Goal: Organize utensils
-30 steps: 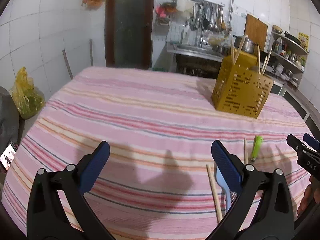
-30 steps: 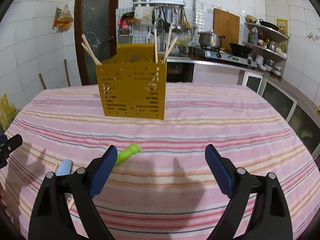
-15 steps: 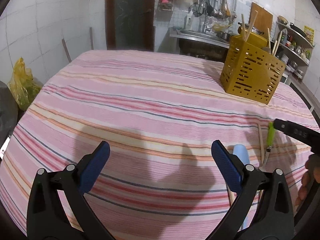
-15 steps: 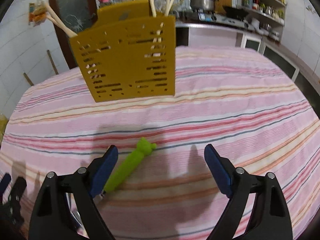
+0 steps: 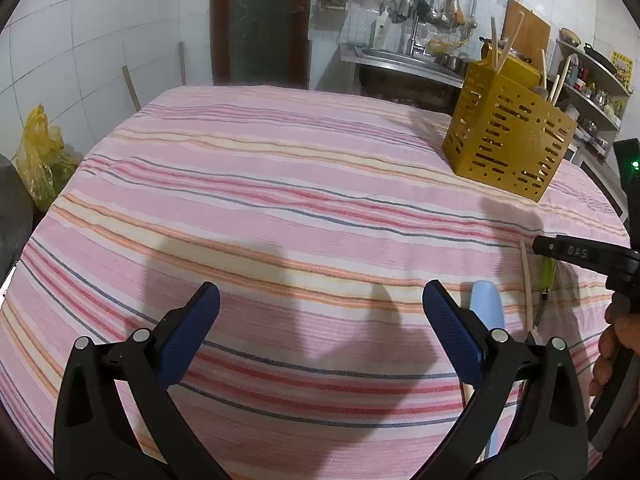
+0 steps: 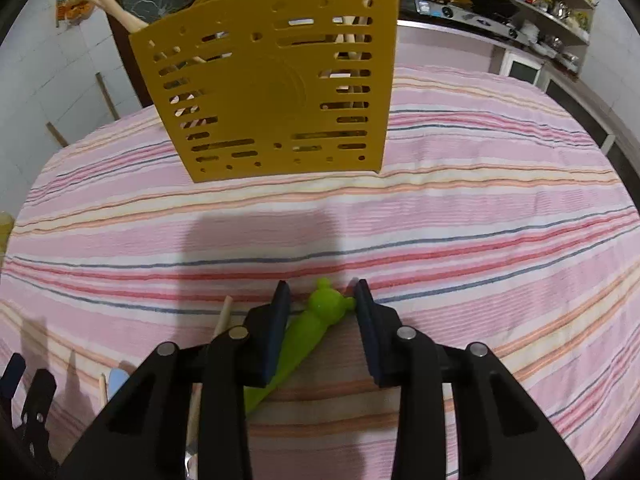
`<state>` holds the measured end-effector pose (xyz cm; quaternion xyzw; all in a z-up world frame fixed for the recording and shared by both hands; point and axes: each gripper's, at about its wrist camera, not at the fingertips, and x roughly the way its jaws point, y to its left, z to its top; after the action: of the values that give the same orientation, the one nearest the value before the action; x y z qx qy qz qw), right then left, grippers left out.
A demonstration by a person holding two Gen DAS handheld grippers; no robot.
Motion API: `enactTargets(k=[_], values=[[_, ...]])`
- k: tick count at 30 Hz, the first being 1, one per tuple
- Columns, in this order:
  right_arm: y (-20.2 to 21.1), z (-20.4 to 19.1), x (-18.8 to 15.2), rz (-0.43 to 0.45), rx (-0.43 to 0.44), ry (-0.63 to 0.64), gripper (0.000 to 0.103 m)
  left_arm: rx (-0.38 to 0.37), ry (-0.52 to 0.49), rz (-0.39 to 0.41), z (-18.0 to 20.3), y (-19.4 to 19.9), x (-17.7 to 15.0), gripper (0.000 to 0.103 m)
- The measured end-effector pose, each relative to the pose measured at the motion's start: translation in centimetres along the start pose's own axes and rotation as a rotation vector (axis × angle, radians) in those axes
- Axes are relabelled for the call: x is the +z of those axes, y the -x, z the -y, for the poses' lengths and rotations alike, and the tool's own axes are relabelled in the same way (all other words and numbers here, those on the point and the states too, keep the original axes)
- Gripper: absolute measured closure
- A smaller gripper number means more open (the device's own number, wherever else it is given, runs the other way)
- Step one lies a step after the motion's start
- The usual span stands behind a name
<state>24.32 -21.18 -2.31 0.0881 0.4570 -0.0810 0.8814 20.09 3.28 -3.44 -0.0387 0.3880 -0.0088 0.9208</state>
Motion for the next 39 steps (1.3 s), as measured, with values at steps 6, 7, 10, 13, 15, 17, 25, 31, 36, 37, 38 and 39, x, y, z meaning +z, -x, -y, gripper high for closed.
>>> enactTargets(k=[6,7,10,13,15,17,25,31,36,37,38,39], values=[[1.0,1.8,-0.5,-0.007,0.044,0.074,0.080,-0.001,-0.013,-0.020,0.8,0.2,0.1,0.005],[1.3,2.4,-0.7,-0.007,0.048,0.088,0.080,-0.002,-0.021,-0.026,1.1,0.2,0.1,0.005],[1.7,3.8,-1.1,-0.016,0.066,0.102,0.080,-0.002,-0.035,-0.034,1.9,0.4,0.3,0.005],[2.3,5.0,-1.6,-0.018,0.084,0.116,0.080,-0.019,-0.027,-0.051,2.4,0.5,0.3,0.005],[2.7,5.6,-1.8,-0.017,0.088,0.137,0.080,-0.036,-0.019,-0.067,2.6,0.5,0.2,0.005],[3.0,6.0,-2.0,-0.015,0.077,0.170,0.080,-0.043,-0.012,-0.078,2.8,0.4,0.1,0.005],[3.0,7.4,-3.6,0.020,0.098,0.167,0.079,-0.041,-0.020,-0.113,3.9,-0.3,-1.0,0.005],[3.3,7.6,-3.9,0.042,0.109,0.169,0.079,0.015,-0.053,-0.097,4.7,-0.1,-1.2,0.005],[3.2,7.8,-3.9,0.043,0.119,0.160,0.079,0.049,-0.083,-0.122,5.0,-0.7,-2.1,0.005],[3.2,7.8,-3.9,0.042,0.117,0.162,0.079,0.052,-0.084,-0.126,5.0,-0.8,-2.2,0.005],[3.2,7.8,-3.9,0.043,0.115,0.162,0.079,0.053,-0.082,-0.130,4.9,-0.9,-2.2,0.006],[3.2,7.7,-3.9,0.043,0.114,0.161,0.079,0.055,-0.080,-0.134,4.9,-0.9,-2.3,0.005]])
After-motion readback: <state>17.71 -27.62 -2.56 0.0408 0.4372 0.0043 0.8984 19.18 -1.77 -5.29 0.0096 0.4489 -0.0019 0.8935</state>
